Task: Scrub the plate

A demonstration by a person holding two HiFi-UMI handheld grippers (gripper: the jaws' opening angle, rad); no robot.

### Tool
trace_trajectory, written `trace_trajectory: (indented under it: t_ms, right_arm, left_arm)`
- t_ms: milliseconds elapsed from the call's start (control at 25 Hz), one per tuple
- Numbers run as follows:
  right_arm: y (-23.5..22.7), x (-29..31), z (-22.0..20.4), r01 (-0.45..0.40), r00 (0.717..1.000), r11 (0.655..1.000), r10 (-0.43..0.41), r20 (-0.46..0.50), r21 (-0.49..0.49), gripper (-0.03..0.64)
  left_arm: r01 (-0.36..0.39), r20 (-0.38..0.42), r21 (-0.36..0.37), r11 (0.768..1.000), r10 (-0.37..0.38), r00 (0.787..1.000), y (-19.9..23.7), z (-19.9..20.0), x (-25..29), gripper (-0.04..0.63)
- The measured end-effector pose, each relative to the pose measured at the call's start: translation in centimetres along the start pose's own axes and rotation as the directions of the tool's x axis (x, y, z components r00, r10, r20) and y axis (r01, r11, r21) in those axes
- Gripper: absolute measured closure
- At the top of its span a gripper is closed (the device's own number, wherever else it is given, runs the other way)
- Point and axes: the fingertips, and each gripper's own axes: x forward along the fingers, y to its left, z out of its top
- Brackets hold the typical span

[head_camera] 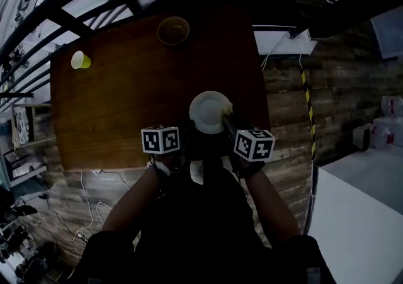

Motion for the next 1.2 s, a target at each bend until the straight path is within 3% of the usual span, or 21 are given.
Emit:
trace_trajectory:
  t_ms: [360, 880, 1200]
  right_arm:
    - [0.8, -0.2, -0.2, -0.007, 1.000, 1.000, 0.007, 0.000, -0.007, 0.503]
    - [9.9, 3.3, -5.0, -0.171, 0.976, 0.974, 0.147, -0.163, -0.146, 0.502]
    - [8.9, 3.5, -4.7, -0.153, 0.979, 0.982, 0.135, -0.153, -0.111, 0.502]
  left_arm:
    - [-0.011, 0.018, -0.042, 0.999, 0.012, 1.000, 0.7, -0.6, -0.9, 0.517]
    - [-0.024, 0.066, -0.128, 0.991, 0.032, 0.997, 3.3, -1.4, -3.3, 0.517]
    - [-0.017, 0.045, -0.108, 0.994, 0.022, 0.999, 3.0, -1.2, -2.8, 0.517]
